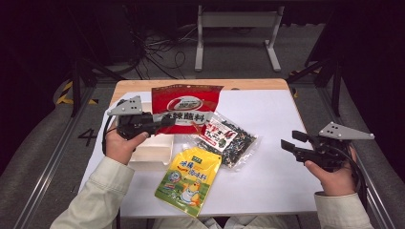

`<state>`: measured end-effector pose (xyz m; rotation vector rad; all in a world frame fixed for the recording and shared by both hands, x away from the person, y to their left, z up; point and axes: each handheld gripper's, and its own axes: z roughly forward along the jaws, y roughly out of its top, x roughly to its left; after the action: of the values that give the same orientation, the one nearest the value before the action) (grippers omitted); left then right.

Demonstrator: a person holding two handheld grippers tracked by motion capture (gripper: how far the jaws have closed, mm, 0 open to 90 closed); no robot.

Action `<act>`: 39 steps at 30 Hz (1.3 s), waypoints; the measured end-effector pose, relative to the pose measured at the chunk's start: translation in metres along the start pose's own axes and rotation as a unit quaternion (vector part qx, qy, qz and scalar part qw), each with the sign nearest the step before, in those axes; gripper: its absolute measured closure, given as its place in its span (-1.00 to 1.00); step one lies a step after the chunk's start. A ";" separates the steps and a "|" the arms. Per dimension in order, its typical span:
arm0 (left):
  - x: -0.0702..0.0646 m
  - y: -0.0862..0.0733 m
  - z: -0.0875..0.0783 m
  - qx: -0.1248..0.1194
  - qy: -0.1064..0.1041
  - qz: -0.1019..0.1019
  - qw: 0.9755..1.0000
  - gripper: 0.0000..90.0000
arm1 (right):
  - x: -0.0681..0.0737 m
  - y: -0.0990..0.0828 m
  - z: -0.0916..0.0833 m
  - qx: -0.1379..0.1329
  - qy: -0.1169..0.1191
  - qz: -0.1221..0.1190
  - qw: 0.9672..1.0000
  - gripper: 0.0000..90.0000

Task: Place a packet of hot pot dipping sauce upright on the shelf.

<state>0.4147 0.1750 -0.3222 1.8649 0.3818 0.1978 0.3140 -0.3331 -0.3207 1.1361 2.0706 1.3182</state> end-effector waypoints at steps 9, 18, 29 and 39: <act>0.026 -0.002 -0.015 0.002 0.023 -0.003 1.000 0.91 | -0.006 -0.012 -0.008 0.009 -0.014 0.011 1.000 -0.09; 0.052 -0.007 -0.029 0.006 0.053 -0.015 0.998 0.91 | -0.009 -0.019 -0.014 0.010 -0.020 0.022 1.000 -0.10; 0.075 -0.015 -0.027 0.006 0.089 -0.019 0.996 0.91 | -0.011 -0.023 -0.015 0.012 -0.022 0.028 0.999 -0.12; 0.090 -0.025 -0.028 0.035 0.124 -0.026 0.991 0.91 | -0.011 -0.024 -0.013 0.014 -0.018 0.028 0.999 -0.13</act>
<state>0.4858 0.2388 -0.3418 1.9018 0.6155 0.3869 0.3010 -0.3543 -0.3364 1.2296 2.0514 1.2892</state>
